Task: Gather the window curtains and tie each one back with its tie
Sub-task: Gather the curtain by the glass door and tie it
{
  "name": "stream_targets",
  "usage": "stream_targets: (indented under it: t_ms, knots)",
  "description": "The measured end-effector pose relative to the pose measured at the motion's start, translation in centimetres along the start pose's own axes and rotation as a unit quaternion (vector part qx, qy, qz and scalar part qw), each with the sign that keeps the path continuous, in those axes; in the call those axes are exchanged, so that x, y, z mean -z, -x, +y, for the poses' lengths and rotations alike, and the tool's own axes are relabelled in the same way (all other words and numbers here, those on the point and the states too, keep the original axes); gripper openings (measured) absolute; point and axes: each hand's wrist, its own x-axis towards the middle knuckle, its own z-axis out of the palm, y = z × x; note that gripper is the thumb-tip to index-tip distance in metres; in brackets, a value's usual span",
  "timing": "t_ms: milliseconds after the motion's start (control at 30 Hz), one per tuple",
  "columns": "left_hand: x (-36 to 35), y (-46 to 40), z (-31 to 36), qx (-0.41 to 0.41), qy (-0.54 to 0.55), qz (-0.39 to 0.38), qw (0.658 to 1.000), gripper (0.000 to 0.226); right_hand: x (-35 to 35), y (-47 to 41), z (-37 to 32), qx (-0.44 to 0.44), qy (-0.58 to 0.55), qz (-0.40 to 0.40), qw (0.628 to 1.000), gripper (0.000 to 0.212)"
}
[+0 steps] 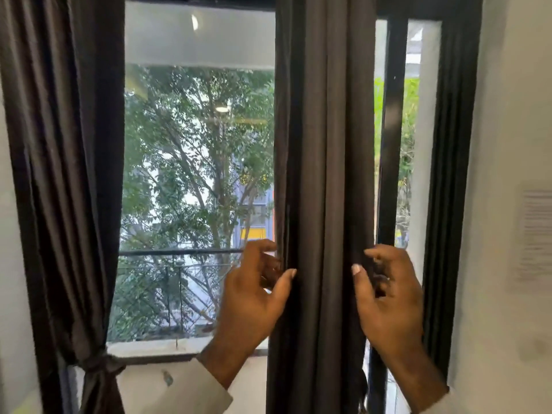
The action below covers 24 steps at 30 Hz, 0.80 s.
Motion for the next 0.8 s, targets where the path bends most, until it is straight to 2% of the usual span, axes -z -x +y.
stream_targets:
  t_ms: [33, 100, 200, 233, 300, 367, 433, 533, 633, 733, 800]
  knots:
    - [0.1, 0.5, 0.3, -0.010, -0.004, 0.002, 1.000, 0.042, 0.4, 0.2, 0.1, 0.029, 0.037, -0.010, 0.999, 0.037]
    - [0.1, 1.6, 0.6, -0.030, -0.028, -0.015, 0.999, 0.035, 1.1, 0.9, -0.4, 0.030, 0.074, -0.013, 0.997, 0.031]
    - [0.4, 3.6, 0.7, -0.052, -0.049, -0.039, 0.997, 0.022, 1.6, 3.9, -1.5, 0.056, 0.079, 0.048, 0.994, 0.008]
    - [0.4, 4.5, 0.7, -0.053, -0.060, -0.043, 0.996, 0.022, 1.8, 5.3, -1.9, 0.083, 0.083, 0.047, 0.992, 0.008]
    - [0.4, 6.2, 0.7, -0.037, -0.080, -0.045, 0.995, 0.025, 2.0, 7.7, -1.9, 0.162, 0.105, -0.006, 0.981, 0.009]
    - [0.5, 7.8, 0.5, 0.002, -0.079, -0.035, 0.996, 0.026, 1.6, 9.4, -1.0, 0.202, 0.135, -0.095, 0.965, 0.009]
    - [0.8, 9.3, 0.5, 0.043, -0.085, -0.021, 0.995, 0.025, 1.5, 10.6, 0.2, 0.151, 0.149, -0.148, 0.966, 0.013]
    - [1.4, 10.9, 1.3, 0.074, -0.111, -0.018, 0.991, 0.022, 1.6, 11.5, 1.5, 0.024, 0.136, -0.170, 0.976, 0.033]
    - [1.9, 11.8, 2.6, 0.108, -0.115, -0.004, 0.987, 0.023, 0.9, 12.8, 1.3, 0.017, 0.141, -0.197, 0.970, 0.044]
    - [2.5, 12.3, 3.8, 0.132, -0.111, 0.019, 0.985, 0.028, -0.1, 14.1, 0.9, 0.008, 0.144, -0.186, 0.972, 0.036]
    - [3.1, 12.5, 4.6, 0.128, -0.120, 0.028, 0.984, 0.036, -0.7, 14.0, 1.3, -0.025, 0.139, -0.168, 0.976, 0.020]
